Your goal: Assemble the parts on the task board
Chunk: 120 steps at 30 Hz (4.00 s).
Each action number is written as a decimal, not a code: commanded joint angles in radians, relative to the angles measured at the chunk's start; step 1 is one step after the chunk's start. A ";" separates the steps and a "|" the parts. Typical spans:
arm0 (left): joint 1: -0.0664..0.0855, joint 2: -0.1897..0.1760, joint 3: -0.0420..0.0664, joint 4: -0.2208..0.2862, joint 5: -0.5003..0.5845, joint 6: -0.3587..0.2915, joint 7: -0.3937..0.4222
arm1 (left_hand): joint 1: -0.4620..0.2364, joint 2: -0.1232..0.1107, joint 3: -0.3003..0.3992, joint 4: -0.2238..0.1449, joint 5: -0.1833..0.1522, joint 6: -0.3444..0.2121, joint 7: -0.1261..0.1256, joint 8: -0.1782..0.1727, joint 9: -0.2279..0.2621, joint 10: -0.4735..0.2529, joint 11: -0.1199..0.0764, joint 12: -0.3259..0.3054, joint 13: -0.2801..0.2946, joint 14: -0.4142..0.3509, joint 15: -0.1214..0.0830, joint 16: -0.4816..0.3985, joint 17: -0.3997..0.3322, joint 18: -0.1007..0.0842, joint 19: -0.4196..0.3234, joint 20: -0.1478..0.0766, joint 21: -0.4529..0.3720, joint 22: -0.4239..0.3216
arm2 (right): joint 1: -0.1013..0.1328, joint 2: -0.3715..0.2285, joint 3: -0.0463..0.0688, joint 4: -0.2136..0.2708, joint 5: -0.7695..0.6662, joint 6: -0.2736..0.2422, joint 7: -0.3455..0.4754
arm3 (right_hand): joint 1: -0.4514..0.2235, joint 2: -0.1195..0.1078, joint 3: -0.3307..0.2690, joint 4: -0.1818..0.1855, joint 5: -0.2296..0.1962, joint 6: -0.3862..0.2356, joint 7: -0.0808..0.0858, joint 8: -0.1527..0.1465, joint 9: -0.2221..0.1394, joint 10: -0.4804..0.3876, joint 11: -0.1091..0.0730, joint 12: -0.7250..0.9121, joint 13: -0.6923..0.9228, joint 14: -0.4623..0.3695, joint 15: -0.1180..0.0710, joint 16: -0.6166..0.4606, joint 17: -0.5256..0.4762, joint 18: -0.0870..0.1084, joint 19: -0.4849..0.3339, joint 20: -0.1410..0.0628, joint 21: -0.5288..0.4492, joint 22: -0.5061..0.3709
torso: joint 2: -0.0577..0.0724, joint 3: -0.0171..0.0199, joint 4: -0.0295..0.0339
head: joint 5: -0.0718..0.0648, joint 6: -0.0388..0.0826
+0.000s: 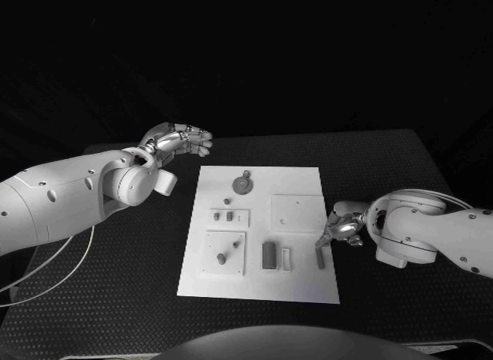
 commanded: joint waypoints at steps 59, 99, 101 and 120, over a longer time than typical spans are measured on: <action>0.001 -0.004 0.000 0.005 0.000 0.020 -0.001 | -0.010 0.001 0.002 0.011 0.002 -0.004 -0.003 0.004 -0.001 -0.003 -0.001 0.002 -0.002 0.006 0.001 -0.012 0.006 0.005 0.004 0.003 -0.007 0.005 | -0.105 0.088 -0.008 -0.003 -0.246 -0.024 -0.031 | 0.091 0.087 0.114 -0.052 0.161 -0.026 0.014 -0.036 0.001 0.006 0.011 -0.023 0.012 -0.010 0.009 -0.012 -0.011 0.030 -0.018 0.018 0.025 -0.016 | 0.000 -0.0007 0.0019 | 0.002 -0.009; 0.001 -0.003 0.000 0.007 -0.001 0.027 -0.005 | -0.009 0.000 0.003 0.010 0.003 -0.005 -0.003 0.005 -0.002 -0.003 -0.001 0.002 -0.003 0.007 0.001 -0.015 0.010 0.006 0.003 0.003 -0.009 0.007 | -0.090 0.127 0.001 0.009 0.237 -0.209 -0.007 | 0.005 0.058 0.125 -0.030 0.084 -0.017 0.013 -0.046 -0.018 0.010 0.009 -0.028 0.017 -0.005 0.005 -0.019 -0.016 0.030 -0.007 0.007 0.035 -0.031 | 0.000 -0.0005 0.0022 | 0.006 -0.013; 0.001 -0.003 0.000 0.007 -0.001 0.027 -0.005 | -0.009 0.000 0.002 0.011 0.003 -0.005 -0.003 0.005 -0.002 -0.003 -0.001 0.002 -0.003 0.007 0.001 -0.015 0.011 0.005 0.004 0.003 -0.009 0.007 | -0.090 0.134 0.001 0.005 0.229 -0.211 -0.006 | 0.004 0.057 0.124 -0.030 0.084 -0.017 0.013 -0.046 -0.018 0.009 0.009 -0.027 0.017 -0.006 0.005 -0.020 -0.016 0.030 -0.007 0.007 0.035 -0.032 | 0.000 -0.0007 0.0026 | 0.006 -0.013; 0.001 -0.003 0.000 0.007 -0.002 0.028 -0.006 | -0.010 0.000 0.003 0.011 0.003 -0.005 -0.003 0.005 -0.002 -0.003 -0.001 0.002 -0.003 0.007 0.001 -0.016 0.012 0.005 0.004 0.003 -0.009 0.008 | -0.090 0.163 0.000 -0.024 0.212 -0.150 -0.012 | -0.003 0.053 0.120 -0.028 0.074 -0.018 0.013 -0.047 -0.020 0.007 0.010 -0.028 0.018 -0.007 0.006 -0.020 -0.016 0.030 -0.009 0.007 0.035 -0.033 | 0.000 0.0005 0.0010 | 0.013 -0.017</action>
